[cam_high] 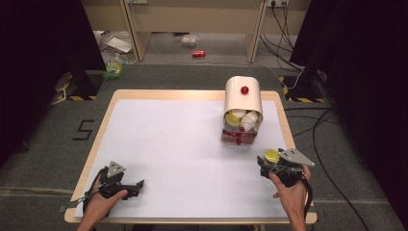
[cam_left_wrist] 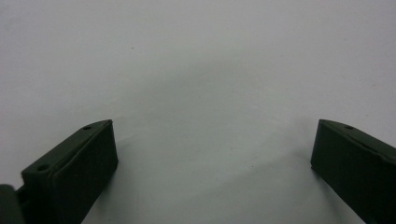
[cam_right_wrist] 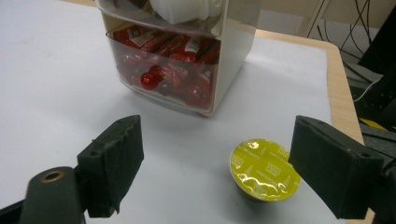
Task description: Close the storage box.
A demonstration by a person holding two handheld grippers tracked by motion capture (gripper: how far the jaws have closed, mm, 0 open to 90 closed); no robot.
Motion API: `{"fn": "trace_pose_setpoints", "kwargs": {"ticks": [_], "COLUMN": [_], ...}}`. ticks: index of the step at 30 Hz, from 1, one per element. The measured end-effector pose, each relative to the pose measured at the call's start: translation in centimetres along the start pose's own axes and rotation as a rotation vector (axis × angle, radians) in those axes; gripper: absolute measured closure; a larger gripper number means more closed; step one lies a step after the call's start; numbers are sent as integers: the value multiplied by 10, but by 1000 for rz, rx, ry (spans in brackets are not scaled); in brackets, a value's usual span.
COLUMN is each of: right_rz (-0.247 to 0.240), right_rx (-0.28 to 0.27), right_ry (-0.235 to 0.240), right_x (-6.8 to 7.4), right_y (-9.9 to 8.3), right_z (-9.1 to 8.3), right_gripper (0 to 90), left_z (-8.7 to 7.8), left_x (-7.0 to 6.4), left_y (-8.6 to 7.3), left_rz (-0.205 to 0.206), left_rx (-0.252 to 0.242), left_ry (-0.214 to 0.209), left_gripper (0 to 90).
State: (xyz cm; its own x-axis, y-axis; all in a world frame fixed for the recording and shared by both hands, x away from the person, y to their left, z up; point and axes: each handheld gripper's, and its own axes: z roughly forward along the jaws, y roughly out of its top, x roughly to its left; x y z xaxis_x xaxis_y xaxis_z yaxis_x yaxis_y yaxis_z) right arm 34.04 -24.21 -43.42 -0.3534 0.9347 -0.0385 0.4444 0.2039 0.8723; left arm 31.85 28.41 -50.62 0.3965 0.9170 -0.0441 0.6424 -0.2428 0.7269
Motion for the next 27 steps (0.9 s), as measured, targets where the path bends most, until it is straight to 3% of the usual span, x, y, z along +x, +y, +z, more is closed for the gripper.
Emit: {"fn": "trace_pose_setpoints", "kwargs": {"ticks": [27], "right_rz": [-10], "right_rx": [64], "right_ry": [23], "right_x": [3], "right_y": [-25], "right_z": [-11], "right_gripper": [180], "left_z": [0], "left_x": [0], "left_y": [0], "left_rz": [0], "left_rx": [0], "left_ry": [0], "left_gripper": [0]}}
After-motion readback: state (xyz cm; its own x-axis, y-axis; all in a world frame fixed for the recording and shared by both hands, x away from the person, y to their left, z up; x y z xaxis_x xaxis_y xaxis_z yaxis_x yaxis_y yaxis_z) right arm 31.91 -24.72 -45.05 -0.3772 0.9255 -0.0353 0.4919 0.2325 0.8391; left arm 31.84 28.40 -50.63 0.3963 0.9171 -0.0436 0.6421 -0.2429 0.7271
